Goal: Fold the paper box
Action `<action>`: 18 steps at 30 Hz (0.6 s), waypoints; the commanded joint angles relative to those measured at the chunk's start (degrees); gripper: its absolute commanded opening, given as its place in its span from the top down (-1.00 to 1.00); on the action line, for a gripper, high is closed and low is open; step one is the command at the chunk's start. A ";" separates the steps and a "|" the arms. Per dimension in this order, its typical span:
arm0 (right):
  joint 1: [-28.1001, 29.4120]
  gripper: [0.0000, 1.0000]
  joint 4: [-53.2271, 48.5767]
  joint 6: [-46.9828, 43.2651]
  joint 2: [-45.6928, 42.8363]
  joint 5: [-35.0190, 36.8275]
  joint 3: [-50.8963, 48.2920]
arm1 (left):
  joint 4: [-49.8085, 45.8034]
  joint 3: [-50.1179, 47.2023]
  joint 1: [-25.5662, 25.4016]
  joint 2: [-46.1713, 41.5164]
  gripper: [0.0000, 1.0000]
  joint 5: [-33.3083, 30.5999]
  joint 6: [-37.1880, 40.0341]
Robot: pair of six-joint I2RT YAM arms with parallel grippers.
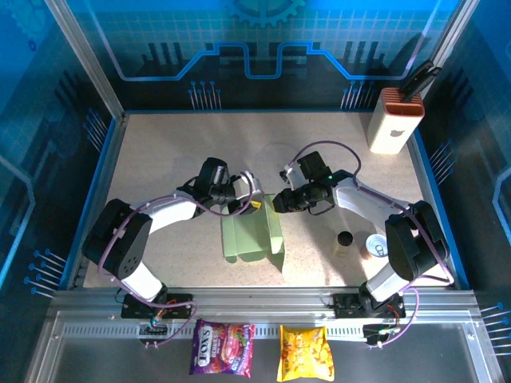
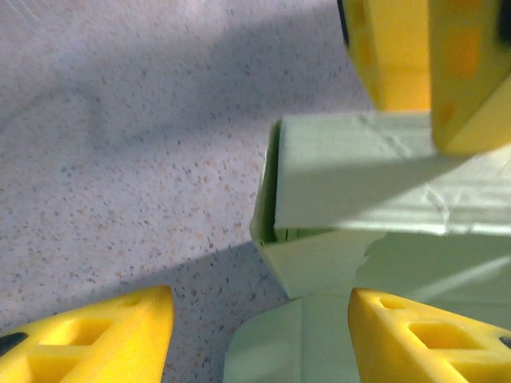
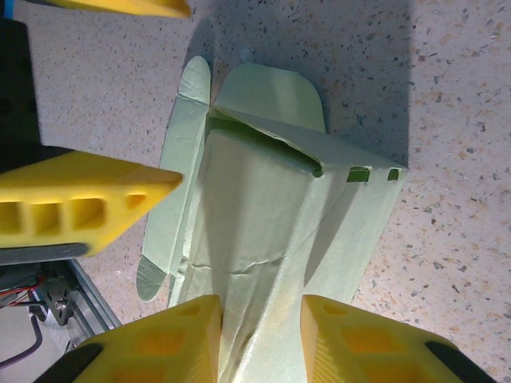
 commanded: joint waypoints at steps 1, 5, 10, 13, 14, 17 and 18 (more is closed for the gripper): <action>0.80 0.36 -2.34 -0.57 0.99 2.42 0.04 | -2.12 2.64 -0.28 2.54 -0.24 1.21 5.28; 0.84 0.36 -2.12 -0.48 1.37 2.29 0.20 | -5.27 6.47 -0.41 5.19 -0.24 3.33 7.30; 0.86 0.36 -1.77 -0.47 1.71 2.17 -0.02 | -8.87 10.28 -0.37 7.80 -0.22 5.08 9.88; 0.94 0.36 -1.60 -0.30 1.96 2.13 -0.02 | -12.35 12.58 -0.46 9.09 -0.16 6.25 12.11; 0.97 0.36 -1.64 -0.35 1.89 2.12 -0.02 | -13.31 13.17 -0.59 9.49 -0.15 6.40 12.75; 0.93 0.36 -1.72 -0.43 2.00 2.12 0.19 | -15.84 14.77 -0.91 10.46 -0.12 6.81 14.49; 0.88 0.36 -1.84 -0.44 2.07 2.10 0.15 | -16.42 15.13 -0.94 10.62 -0.13 7.45 14.87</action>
